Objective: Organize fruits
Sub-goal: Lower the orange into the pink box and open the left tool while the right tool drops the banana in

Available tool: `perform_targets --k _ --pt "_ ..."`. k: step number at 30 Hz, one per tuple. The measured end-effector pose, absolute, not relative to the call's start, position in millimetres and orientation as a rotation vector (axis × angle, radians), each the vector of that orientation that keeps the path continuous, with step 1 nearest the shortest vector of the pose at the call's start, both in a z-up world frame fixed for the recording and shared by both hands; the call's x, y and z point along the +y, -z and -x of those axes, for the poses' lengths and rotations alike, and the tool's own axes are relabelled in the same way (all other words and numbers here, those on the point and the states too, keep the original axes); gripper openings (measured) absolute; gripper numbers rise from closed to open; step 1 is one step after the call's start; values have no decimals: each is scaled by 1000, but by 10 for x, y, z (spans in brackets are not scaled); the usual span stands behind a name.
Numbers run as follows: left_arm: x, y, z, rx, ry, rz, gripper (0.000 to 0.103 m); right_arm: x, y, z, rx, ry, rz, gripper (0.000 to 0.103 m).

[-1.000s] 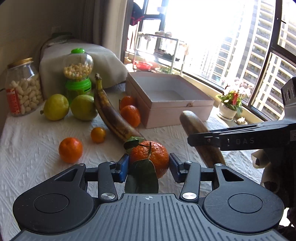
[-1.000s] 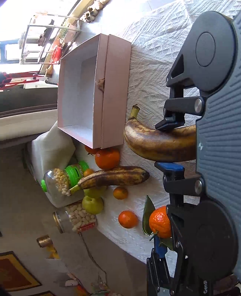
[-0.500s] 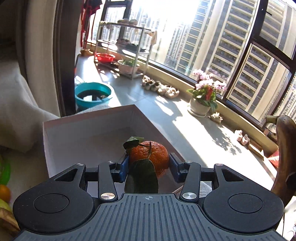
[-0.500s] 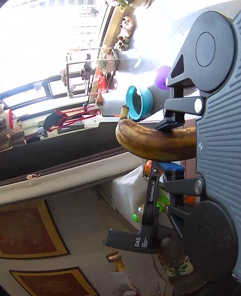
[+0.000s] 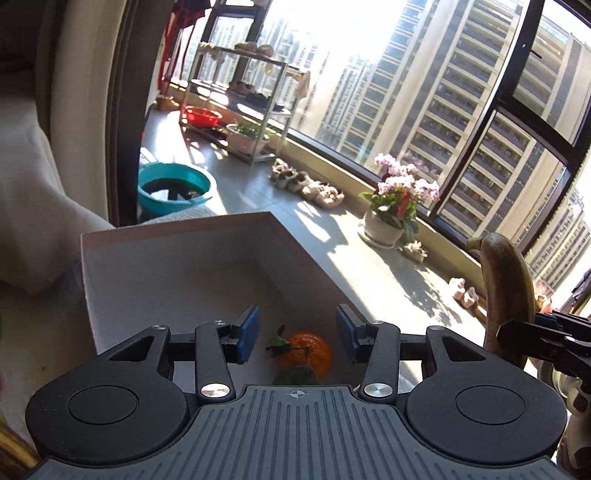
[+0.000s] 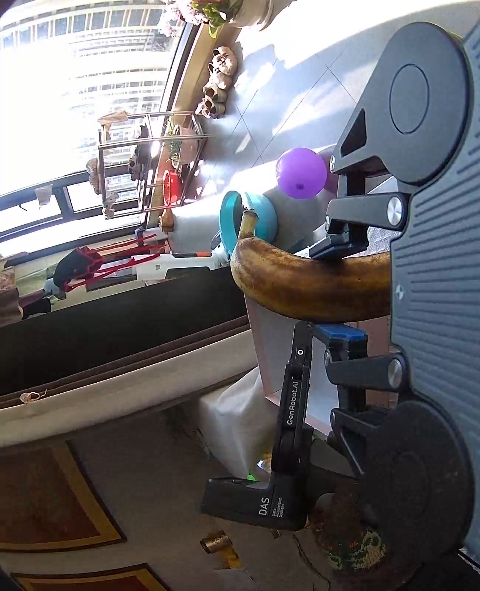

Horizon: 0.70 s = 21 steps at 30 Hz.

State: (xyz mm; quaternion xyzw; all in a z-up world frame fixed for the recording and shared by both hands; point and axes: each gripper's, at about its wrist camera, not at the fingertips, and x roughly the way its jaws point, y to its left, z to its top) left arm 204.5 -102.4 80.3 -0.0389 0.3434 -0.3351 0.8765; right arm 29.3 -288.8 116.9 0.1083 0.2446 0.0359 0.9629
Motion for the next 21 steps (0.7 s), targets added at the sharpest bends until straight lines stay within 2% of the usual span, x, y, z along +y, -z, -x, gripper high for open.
perform_targets --k 5,9,15,21 --pt "-521 -926 -1554 580 535 39 50 -2627 -1570 -704 435 -154 -184 36" --pt "-255 -836 -1224 573 481 53 50 -2348 -1613 -1279 514 -227 -207 36" --pt "4 -678 -921 606 474 60 50 -2000 -987 -2087 780 -197 -250 36" --pt "381 -455 -771 608 361 98 50 -1953 -499 -2255 928 -73 -184 36"
